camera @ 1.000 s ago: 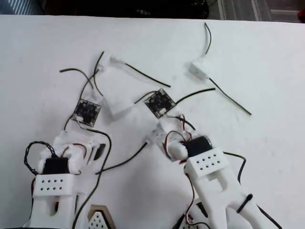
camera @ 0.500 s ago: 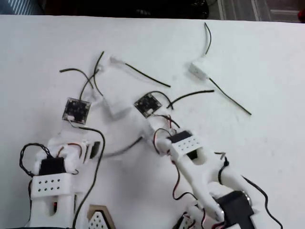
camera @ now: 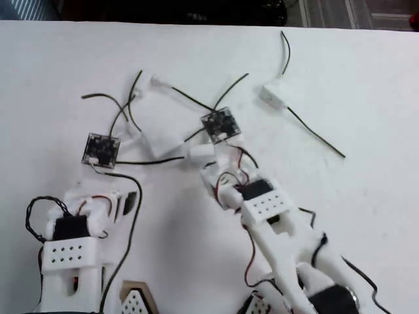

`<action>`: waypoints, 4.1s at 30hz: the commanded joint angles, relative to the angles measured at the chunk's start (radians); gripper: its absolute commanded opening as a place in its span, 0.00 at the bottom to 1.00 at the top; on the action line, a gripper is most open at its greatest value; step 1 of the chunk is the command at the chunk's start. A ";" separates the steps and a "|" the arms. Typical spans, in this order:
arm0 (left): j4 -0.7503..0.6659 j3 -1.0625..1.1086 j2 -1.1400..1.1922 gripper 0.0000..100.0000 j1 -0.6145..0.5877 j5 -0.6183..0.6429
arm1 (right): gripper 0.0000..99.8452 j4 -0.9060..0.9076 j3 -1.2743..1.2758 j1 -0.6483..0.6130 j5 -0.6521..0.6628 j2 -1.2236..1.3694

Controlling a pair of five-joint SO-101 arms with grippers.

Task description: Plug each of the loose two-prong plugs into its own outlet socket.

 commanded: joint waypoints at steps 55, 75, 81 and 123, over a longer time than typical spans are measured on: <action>0.180 0.212 -0.717 0.28 0.081 0.066 | 0.02 0.478 0.525 0.231 -0.094 -1.307; 0.262 0.319 -0.714 0.28 0.147 0.064 | 0.02 0.584 0.657 0.297 -0.092 -1.293; 0.344 0.319 -0.714 0.28 0.145 0.064 | 0.02 0.723 0.657 0.289 -0.092 -1.293; 0.381 0.319 -0.714 0.28 0.145 0.066 | 0.02 0.746 0.657 0.294 -0.092 -1.293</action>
